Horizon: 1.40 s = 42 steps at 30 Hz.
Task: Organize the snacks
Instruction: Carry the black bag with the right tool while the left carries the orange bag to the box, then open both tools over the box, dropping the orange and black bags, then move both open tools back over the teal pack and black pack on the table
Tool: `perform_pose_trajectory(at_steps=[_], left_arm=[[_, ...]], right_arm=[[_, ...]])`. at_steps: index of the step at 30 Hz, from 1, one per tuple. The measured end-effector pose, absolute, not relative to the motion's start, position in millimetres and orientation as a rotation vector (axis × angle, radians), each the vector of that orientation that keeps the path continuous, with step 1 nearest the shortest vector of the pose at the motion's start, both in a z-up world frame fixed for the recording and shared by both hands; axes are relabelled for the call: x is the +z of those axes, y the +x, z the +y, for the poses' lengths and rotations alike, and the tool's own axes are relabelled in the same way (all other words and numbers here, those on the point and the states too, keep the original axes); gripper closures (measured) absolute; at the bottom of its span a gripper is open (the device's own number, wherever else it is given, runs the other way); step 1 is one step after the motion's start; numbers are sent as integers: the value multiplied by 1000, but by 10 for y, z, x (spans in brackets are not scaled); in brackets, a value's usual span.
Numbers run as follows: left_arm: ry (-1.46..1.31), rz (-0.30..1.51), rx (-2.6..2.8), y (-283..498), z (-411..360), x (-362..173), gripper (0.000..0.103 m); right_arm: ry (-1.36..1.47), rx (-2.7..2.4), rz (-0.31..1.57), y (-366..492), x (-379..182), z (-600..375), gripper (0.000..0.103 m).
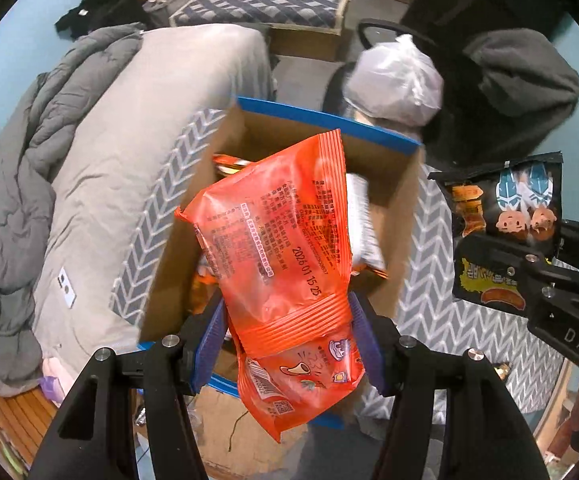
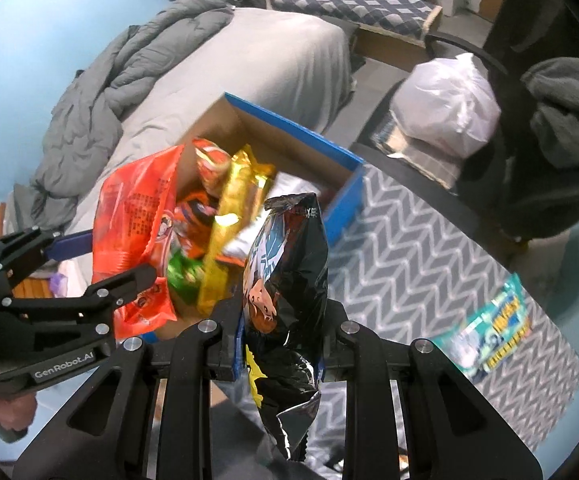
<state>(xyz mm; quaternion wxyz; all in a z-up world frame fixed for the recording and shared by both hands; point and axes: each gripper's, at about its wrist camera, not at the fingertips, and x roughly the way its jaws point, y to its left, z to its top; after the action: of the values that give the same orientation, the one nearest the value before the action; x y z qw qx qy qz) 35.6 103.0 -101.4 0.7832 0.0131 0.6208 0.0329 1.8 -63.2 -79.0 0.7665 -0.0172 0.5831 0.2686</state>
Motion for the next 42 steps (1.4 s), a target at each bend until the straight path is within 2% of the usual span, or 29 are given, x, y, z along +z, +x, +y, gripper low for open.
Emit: perform_pose_trajectory(at_steps=[17, 22, 24, 26, 31, 33, 42], left_arm=[[5, 1401, 80, 646, 1568, -1338, 41], [11, 1398, 65, 658, 1618, -1308, 38], [25, 1391, 76, 653, 1628, -1287, 34], [38, 1376, 83, 637, 1642, -1248, 30], [19, 1364, 69, 592, 1654, -1151, 30], [18, 1360, 61, 571, 1638, -1114, 30], [19, 1353, -15, 450, 1414, -972, 29]], right_arm=[[1, 607, 1362, 453, -1083, 175, 80], [-9, 585, 1355, 487, -1076, 241, 73], [-14, 575, 1342, 487, -1041, 251, 56], [-19, 565, 1325, 481, -991, 249, 55], [-19, 537, 1311, 485, -906, 173, 53], [-23, 528, 1301, 465, -867, 132, 48], [-72, 493, 1261, 330, -749, -110, 46]])
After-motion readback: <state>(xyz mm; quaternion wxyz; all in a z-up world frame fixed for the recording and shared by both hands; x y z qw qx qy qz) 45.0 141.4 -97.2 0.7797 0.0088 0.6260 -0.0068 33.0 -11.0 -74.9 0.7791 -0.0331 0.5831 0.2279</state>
